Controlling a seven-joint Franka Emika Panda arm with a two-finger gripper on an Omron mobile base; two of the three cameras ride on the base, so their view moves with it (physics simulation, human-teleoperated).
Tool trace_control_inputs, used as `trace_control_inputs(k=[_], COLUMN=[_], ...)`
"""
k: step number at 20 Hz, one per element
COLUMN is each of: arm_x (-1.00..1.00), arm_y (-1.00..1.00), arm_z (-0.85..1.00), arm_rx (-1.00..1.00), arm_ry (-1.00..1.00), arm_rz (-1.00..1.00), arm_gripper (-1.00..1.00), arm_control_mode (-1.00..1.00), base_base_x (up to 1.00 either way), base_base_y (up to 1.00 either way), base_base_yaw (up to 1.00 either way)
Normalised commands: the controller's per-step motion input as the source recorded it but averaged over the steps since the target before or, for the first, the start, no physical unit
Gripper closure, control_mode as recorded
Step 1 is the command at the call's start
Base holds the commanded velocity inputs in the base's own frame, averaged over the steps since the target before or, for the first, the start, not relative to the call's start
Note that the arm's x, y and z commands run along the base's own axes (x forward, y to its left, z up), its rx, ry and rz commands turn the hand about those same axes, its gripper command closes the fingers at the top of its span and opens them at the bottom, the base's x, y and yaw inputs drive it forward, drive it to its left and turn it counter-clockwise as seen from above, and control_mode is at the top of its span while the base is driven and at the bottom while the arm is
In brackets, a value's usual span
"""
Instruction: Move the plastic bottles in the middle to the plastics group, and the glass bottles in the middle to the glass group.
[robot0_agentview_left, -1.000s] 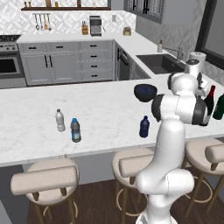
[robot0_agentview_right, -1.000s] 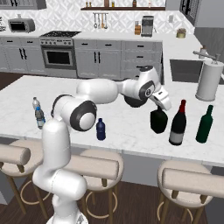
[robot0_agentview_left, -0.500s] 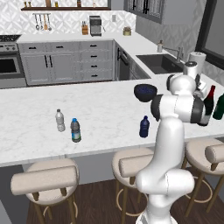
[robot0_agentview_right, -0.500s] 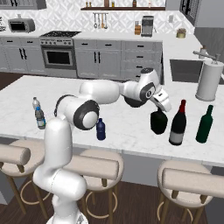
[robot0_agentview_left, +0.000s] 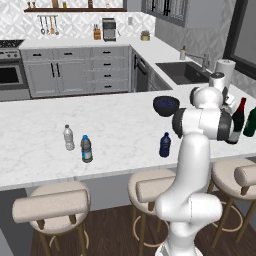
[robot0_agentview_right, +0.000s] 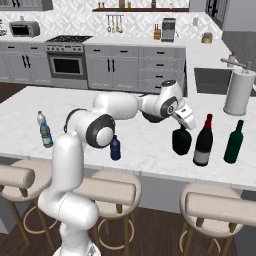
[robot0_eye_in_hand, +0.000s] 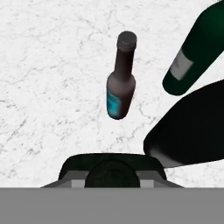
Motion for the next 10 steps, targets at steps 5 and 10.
trace_control_inputs(k=[5,10], arm_x=[0.0,0.0], arm_y=[-0.01,-0.03], arm_z=[-0.22,-0.11], arm_rx=[0.0,0.0], arm_ry=[0.0,0.0], arm_rz=[0.0,0.0], arm_gripper=[1.0,1.0], arm_control_mode=[-1.0,-1.0], base_base_x=[0.0,0.0], base_base_y=[0.0,0.0], base_base_yaw=[0.0,0.0])
